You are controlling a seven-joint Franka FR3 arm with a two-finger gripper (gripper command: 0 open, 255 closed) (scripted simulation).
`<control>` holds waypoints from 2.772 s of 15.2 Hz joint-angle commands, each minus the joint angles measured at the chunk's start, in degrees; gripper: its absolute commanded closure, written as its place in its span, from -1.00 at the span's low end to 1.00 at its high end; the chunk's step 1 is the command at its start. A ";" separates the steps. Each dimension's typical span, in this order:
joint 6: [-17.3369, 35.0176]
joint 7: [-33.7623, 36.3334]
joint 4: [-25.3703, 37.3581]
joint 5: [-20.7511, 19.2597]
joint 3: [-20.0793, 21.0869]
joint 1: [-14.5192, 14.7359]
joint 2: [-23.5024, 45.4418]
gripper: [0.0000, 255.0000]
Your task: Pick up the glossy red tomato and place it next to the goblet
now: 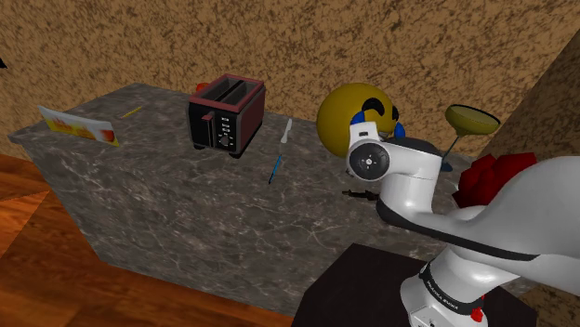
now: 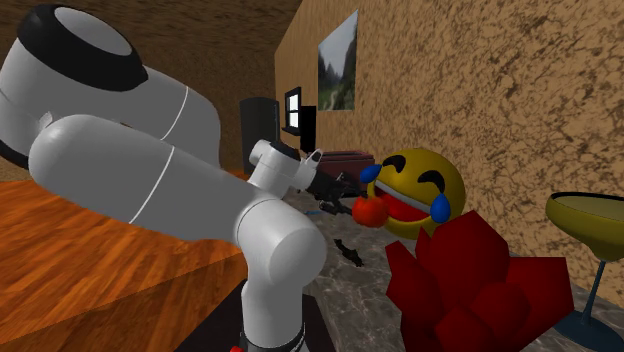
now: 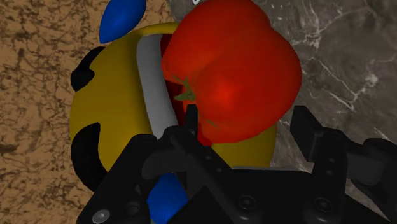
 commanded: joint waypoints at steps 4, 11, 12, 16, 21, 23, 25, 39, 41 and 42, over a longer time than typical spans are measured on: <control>-2.97 -4.19 1.16 0.36 -4.42 2.36 -1.65 1.00; -7.10 -9.60 3.42 0.78 -9.64 4.77 -3.82 1.00; -7.66 -10.32 3.80 0.81 -10.30 5.01 -4.09 1.00; -8.82 -11.71 4.68 0.89 -11.52 5.44 -4.56 1.00; -7.39 -5.34 2.34 0.68 -5.50 0.58 -1.37 -1.00; -6.58 -1.97 1.45 0.53 -2.08 -2.36 0.50 -1.00; -5.71 1.55 0.77 0.30 1.67 -5.74 2.53 -1.00; 6.44 13.31 -0.35 -5.82 17.29 -28.42 7.17 -1.00; 6.44 13.31 -0.35 -5.82 17.29 -28.42 7.17 -1.00; 6.45 13.31 -0.35 -5.82 17.29 -28.42 7.17 -1.00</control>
